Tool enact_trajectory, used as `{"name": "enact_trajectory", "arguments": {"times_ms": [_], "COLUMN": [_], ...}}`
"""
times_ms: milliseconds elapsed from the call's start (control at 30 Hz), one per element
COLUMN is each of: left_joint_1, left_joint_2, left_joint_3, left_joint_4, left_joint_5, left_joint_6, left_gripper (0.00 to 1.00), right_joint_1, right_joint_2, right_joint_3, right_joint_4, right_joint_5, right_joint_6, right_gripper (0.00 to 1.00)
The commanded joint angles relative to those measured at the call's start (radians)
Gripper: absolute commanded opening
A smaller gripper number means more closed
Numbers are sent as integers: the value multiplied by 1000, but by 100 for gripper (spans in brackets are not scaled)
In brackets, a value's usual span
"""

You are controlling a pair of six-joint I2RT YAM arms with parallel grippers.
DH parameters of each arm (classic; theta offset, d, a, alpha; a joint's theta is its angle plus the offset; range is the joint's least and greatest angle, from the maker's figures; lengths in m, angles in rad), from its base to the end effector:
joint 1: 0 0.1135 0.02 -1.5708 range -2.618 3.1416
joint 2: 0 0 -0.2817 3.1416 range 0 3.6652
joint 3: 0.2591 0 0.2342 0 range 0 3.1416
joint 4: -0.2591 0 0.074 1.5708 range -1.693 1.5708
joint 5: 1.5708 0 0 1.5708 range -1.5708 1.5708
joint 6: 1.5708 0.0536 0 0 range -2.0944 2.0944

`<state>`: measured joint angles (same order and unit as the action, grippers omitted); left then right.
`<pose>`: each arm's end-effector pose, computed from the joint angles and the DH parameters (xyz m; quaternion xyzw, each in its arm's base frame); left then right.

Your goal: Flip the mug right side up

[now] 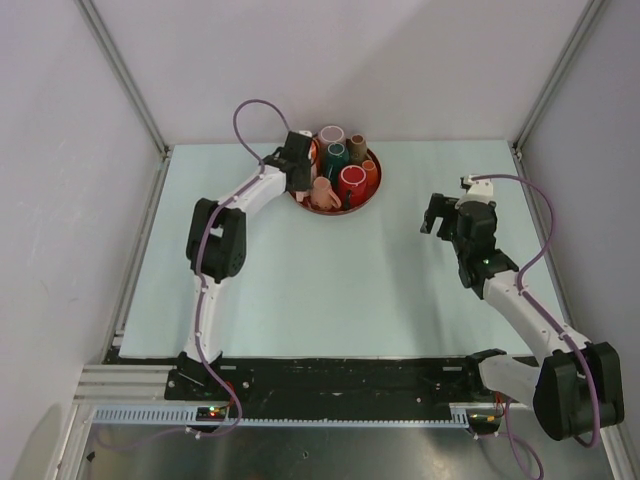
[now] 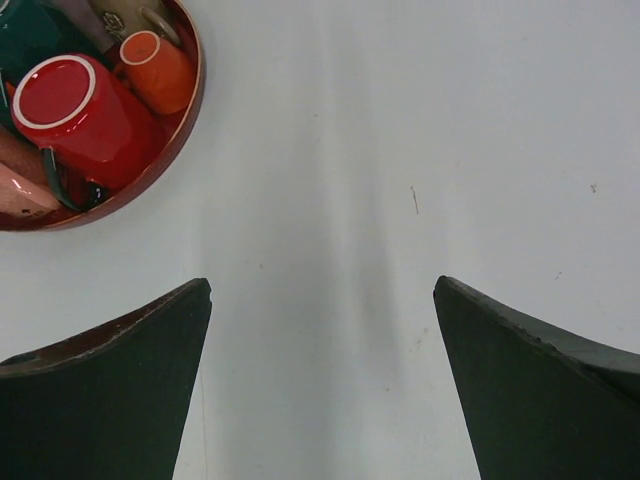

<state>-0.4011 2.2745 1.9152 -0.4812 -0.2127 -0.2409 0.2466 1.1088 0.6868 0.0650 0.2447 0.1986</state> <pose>0.4828 -0.1925 0.2107 0.0365 0.9288 -0.0179 0.3682 0.2394 0.0469 0.2837 0.0500 0.8167 0.0272 0.5742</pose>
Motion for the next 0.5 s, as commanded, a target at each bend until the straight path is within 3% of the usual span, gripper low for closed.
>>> {"name": "enact_trajectory", "arguments": {"times_ms": [0,267,467], "left_joint_1": [43,129,155], "left_joint_2": [-49,-260,-418], "left_joint_3": [4,8,19], "left_joint_4": [-54,-80,-112], "left_joint_5": [15,180,431], "left_joint_6": [-44,-37,13], "left_gripper": [1,0,0], "right_joint_1": [2,32,105], "right_joint_2": [-32,35,154], "right_joint_3": [54,209,352], "right_joint_4": [38,-27,74], "right_joint_5": [-48,-398,-568], "right_joint_6": [-17,56,224], "right_gripper": [99,99,99]}}
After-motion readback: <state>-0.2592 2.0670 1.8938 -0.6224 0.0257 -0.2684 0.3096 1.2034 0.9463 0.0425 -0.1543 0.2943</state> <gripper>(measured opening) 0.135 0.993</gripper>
